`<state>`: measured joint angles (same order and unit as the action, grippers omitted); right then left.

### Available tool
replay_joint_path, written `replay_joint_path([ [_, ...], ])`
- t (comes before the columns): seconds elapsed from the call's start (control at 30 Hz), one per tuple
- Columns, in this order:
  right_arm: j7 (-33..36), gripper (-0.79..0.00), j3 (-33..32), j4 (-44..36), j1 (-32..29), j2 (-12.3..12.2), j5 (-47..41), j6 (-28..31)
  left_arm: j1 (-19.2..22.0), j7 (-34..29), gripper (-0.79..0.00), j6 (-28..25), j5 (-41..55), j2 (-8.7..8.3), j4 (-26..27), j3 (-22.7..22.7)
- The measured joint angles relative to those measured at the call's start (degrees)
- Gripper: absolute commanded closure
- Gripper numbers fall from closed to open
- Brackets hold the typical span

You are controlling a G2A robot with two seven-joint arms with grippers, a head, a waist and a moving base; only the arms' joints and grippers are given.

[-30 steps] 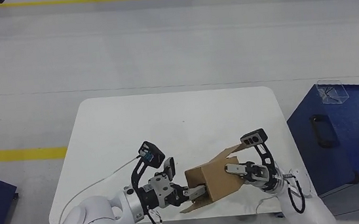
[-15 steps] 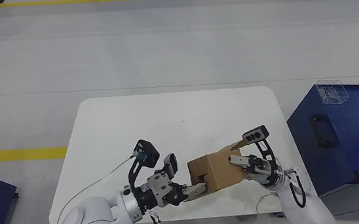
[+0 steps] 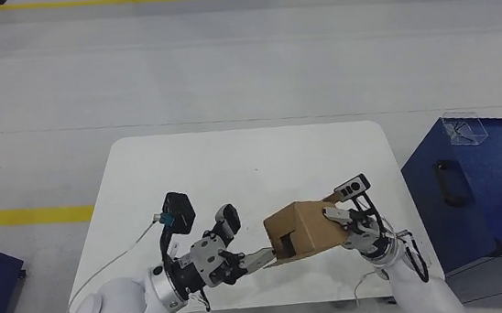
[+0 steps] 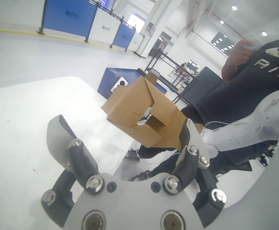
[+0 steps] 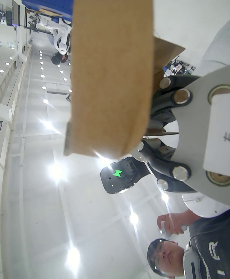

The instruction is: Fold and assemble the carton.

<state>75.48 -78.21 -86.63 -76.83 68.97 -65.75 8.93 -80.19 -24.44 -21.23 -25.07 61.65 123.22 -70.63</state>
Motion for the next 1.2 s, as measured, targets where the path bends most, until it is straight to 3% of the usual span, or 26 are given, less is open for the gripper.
replay_joint_path([
  [0.2,2.46,0.000,0.69,-0.02,-0.38,0.08,-3.44,-5.34,-2.11,17.85,-0.785,-3.03,-14.66,0.87,-1.02,3.21],
  [0.27,2.91,0.000,0.72,0.03,-0.47,0.12,-3.85,-5.73,-2.24,20.29,-0.785,-3.05,-17.69,1.06,-1.41,4.34],
  [0.8,6.31,0.000,-0.01,-1.60,-2.01,0.26,-4.47,-5.16,0.57,19.71,-0.785,1.25,-27.55,2.59,-3.02,11.49],
  [1.2,6.01,0.000,-2.15,-1.31,-1.87,0.30,-4.37,-2.48,-0.54,21.18,-0.785,2.41,-28.54,2.92,-2.20,10.61],
])
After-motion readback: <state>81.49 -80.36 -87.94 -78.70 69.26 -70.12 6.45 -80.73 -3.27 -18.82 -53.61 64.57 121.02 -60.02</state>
